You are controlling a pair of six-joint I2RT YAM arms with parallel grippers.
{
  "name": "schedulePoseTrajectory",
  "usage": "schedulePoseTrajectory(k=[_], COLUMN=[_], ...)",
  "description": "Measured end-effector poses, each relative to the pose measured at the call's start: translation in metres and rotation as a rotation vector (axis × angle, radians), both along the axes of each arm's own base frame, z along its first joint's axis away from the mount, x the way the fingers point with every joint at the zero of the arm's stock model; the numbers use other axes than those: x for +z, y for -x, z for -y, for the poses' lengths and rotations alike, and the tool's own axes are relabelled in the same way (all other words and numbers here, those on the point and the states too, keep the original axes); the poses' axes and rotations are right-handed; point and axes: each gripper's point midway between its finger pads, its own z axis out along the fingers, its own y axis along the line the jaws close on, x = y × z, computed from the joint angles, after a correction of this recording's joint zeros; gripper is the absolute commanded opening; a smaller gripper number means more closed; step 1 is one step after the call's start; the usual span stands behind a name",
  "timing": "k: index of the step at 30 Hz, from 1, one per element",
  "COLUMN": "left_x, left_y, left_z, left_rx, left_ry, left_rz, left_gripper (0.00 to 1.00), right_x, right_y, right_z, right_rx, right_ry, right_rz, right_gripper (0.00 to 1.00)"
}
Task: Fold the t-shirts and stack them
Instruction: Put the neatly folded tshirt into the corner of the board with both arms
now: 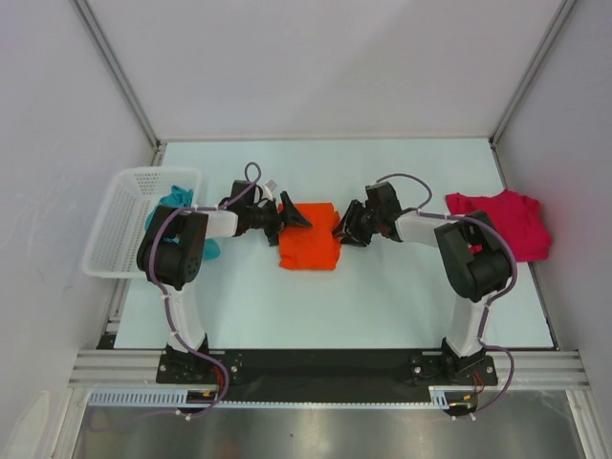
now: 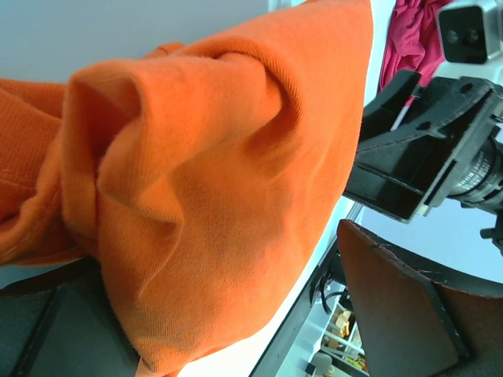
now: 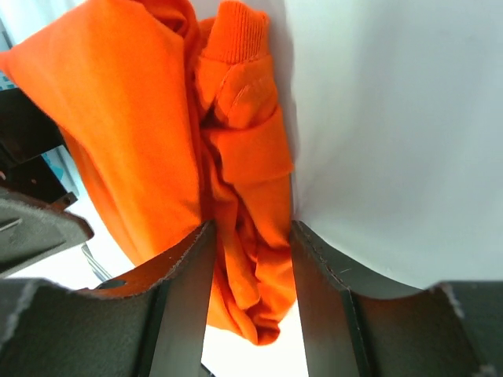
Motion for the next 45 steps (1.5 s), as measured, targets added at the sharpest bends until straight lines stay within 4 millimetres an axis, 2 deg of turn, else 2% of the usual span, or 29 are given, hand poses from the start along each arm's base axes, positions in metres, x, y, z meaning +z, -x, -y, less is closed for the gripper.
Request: schedulePoseTrajectory(k=[9, 30, 34, 42, 45], left_x=[0.0, 0.0, 0.0, -0.001, -0.001], left_y=[0.0, 0.0, 0.0, 0.0, 0.0], left_z=[0.0, 0.0, 0.0, 0.0, 0.0], left_rx=[0.001, 0.001, 0.001, 0.002, 0.003], left_ry=[0.001, 0.0, 0.0, -0.003, -0.003], left_rz=[-0.002, -0.001, -0.001, -0.001, -0.001], left_gripper=[0.95, 0.95, 0.95, 0.95, 0.95], right_x=[0.025, 0.045, 0.039, -0.002, -0.002], right_y=[0.002, -0.009, -0.01, -0.004, -0.005], right_z=[0.008, -0.001, -0.005, -0.009, -0.009], right_rx=[-0.023, -0.005, 0.002, 0.029, 0.033], right_ry=[0.003, 0.023, 0.03, 0.083, 0.084], right_rz=[0.038, 0.078, 0.071, 0.005, 0.01], right_gripper=[0.49, 0.49, 0.49, 0.49, 0.49])
